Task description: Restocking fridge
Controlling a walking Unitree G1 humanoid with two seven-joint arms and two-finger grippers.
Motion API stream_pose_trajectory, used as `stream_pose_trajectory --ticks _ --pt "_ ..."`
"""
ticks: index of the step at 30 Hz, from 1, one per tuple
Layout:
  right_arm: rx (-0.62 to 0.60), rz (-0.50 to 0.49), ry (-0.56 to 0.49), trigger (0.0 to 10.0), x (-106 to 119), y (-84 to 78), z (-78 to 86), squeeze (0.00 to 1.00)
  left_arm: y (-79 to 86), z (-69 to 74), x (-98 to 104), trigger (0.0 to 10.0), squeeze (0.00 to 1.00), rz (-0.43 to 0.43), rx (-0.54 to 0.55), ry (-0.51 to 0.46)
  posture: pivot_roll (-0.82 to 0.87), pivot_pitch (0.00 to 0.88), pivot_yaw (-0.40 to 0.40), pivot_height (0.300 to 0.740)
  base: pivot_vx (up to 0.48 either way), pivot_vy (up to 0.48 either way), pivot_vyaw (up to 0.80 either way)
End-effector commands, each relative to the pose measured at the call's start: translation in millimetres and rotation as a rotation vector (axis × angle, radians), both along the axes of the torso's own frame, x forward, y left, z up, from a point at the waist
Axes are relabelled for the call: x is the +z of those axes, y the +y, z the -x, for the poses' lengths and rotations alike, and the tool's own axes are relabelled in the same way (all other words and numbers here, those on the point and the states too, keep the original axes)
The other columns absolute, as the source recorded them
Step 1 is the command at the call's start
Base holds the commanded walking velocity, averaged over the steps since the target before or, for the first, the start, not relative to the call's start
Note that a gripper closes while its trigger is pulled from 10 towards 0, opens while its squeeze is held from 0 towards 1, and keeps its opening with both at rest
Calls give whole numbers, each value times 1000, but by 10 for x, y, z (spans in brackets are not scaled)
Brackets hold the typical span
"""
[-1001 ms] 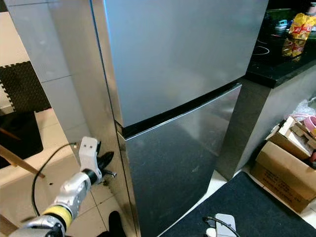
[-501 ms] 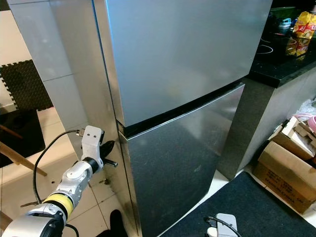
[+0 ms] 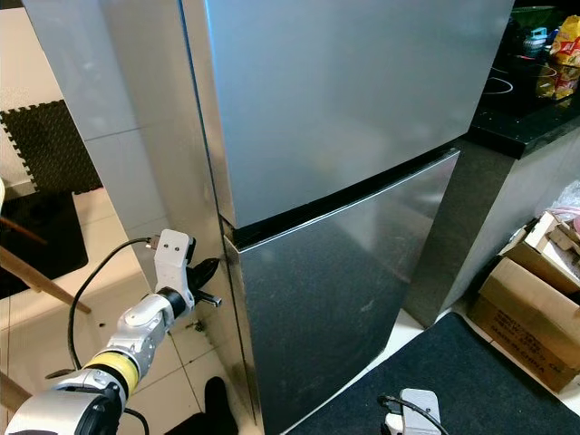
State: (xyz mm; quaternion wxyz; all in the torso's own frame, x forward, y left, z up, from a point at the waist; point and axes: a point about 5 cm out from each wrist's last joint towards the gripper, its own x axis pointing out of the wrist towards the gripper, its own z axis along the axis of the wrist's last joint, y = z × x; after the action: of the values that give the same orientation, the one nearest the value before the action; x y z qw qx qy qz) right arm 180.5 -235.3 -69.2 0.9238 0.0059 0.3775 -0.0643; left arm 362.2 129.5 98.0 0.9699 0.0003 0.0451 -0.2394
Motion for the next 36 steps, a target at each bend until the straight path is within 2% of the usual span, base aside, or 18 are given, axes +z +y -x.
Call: stream_pose_trajectory --ticks 1,9,12,20,28,29,30,31,32,36 --pt "9 13 -12 10000 6 -8 10 0 -172 -29 77 10000 0 0 -80 -15 -147 75 44 726 0 0 0" --pt "9 13 -15 10000 2 -4 25 0 -340 2 121 10000 0 34 -252 -13 -145 78 51 726 0 0 0" --pt "7 13 -14 10000 -3 5 32 0 -400 48 111 10000 0 29 -361 -9 -143 75 56 726 0 0 0" --pt "9 14 -13 10000 -11 28 38 0 -424 96 110 10000 0 40 -473 -2 -138 61 59 726 0 0 0" --pt "10 19 -11 10000 -13 23 43 0 -410 95 128 10000 0 33 -509 3 -142 52 61 726 0 0 0" --pt "10 21 -11 10000 -12 15 46 0 -415 87 134 10000 63 28 -507 5 -142 52 61 726 0 0 0" --pt "10 21 -11 10000 -12 15 46 0 -415 87 134 10000 63 28 -507 5 -142 52 61 726 0 0 0" --pt "10 22 -11 10000 -10 8 48 0 -425 81 138 10000 486 24 -506 9 -143 49 62 726 0 0 0" --pt "10 24 -11 10000 -9 2 48 0 -447 79 141 10000 1000 22 -515 18 -143 49 62 726 0 0 0" --pt "8 26 -13 10000 -7 -3 48 0 -516 78 154 10000 1000 31 -541 35 -148 44 65 726 0 0 0"
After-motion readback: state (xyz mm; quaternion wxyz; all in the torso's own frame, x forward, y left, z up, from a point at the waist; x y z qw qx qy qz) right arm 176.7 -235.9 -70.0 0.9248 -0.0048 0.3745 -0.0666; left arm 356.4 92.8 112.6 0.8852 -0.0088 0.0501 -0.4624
